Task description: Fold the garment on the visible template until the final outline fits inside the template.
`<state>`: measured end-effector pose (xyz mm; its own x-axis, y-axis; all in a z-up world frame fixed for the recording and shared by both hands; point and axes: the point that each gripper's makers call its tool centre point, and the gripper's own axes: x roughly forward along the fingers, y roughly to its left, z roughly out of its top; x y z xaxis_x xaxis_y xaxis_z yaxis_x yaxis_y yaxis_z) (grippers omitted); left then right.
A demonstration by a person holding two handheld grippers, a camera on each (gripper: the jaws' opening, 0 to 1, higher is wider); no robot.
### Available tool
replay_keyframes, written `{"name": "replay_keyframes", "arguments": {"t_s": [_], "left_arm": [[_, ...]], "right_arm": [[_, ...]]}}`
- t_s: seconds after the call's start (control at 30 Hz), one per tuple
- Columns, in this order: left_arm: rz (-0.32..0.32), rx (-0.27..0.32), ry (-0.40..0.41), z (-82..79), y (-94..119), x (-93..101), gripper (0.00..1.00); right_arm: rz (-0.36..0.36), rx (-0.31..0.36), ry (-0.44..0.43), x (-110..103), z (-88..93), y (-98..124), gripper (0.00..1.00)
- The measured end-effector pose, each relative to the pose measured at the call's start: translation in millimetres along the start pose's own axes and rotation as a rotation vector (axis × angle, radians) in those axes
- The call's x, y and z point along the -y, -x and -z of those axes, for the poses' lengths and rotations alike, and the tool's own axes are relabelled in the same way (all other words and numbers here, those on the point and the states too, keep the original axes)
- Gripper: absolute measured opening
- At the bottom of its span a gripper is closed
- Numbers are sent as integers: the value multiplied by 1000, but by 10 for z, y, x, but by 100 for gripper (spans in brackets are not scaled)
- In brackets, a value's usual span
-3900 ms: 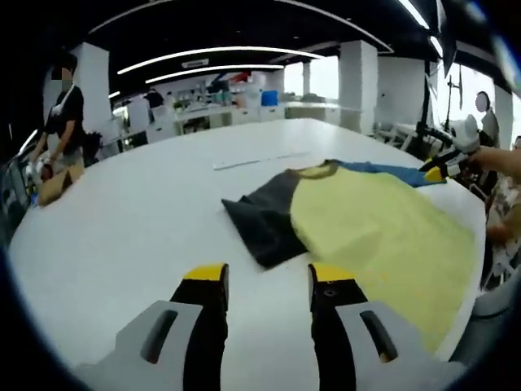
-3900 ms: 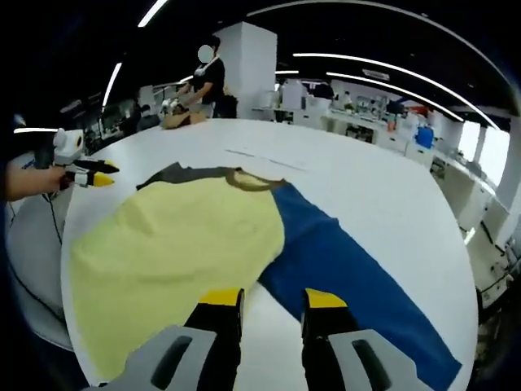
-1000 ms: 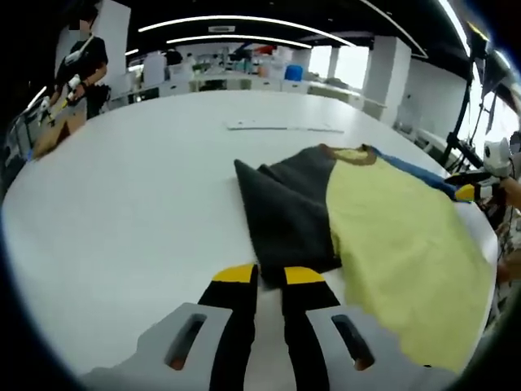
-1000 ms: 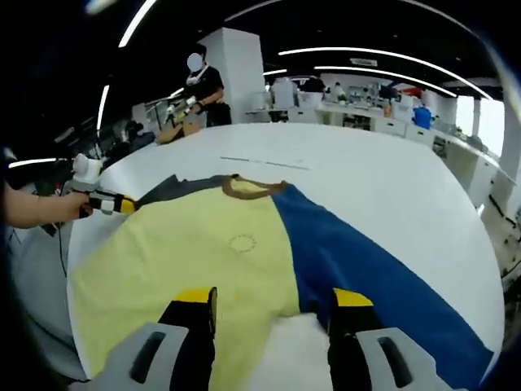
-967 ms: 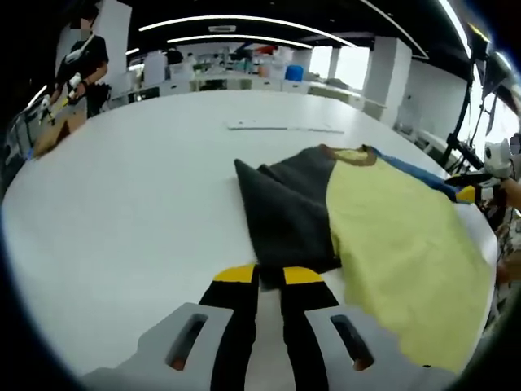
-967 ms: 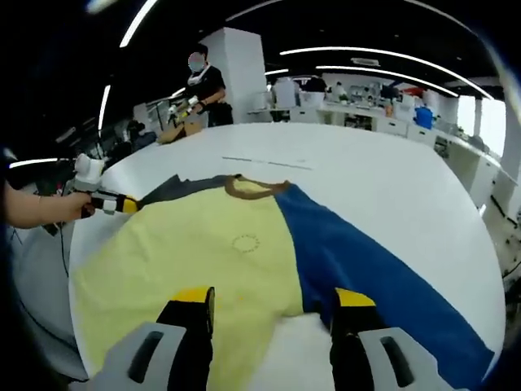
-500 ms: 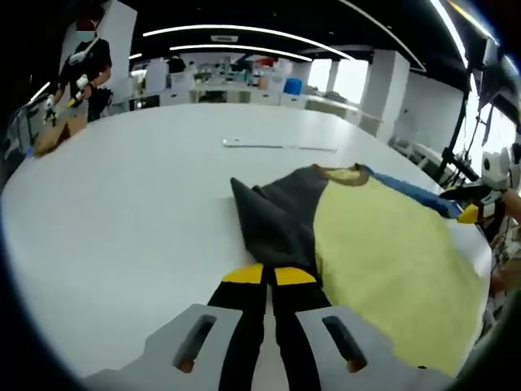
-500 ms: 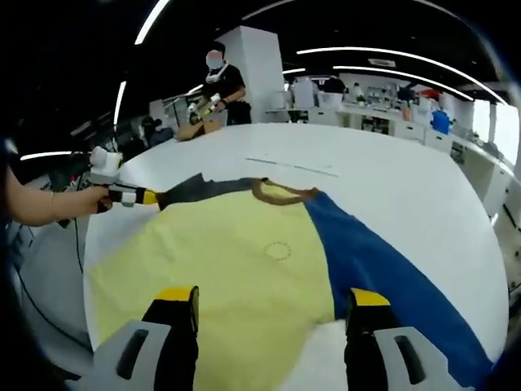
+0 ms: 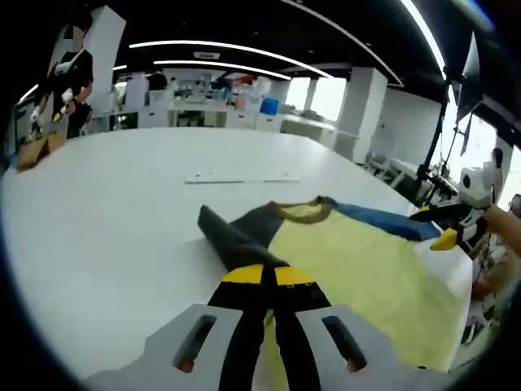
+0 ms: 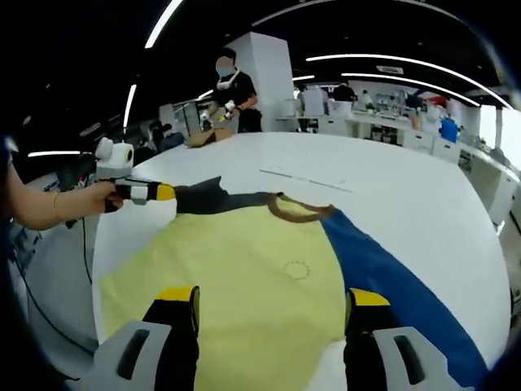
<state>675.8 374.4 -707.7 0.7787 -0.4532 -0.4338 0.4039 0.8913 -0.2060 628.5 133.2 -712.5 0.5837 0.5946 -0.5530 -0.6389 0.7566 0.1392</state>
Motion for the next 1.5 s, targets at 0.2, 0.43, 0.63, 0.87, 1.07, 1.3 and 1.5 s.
{"name": "replay_keyframes", "arguments": {"t_s": [0.2,0.43,0.63,0.87,1.07,1.3,1.5], "left_arm": [[55,-31,-57,82,-202,324,0],[71,-92,-132,310,-392,558,0],[69,-154,-197,529,-477,631,0],[62,-182,-187,668,-512,630,0],[62,-184,-214,662,-504,643,1],[87,-146,-246,566,-394,670,15],[124,-109,-264,419,-241,698,30]], "right_arm": [[2,10,-2,-18,-47,-20,66],[-2,22,-7,-54,-103,-68,64],[-14,18,1,-107,-112,-143,64],[-20,17,-1,-119,-121,-182,63],[-25,14,1,-131,-120,-203,63],[-36,18,12,-180,-158,-216,64],[-56,0,43,-267,-168,-248,63]]}}
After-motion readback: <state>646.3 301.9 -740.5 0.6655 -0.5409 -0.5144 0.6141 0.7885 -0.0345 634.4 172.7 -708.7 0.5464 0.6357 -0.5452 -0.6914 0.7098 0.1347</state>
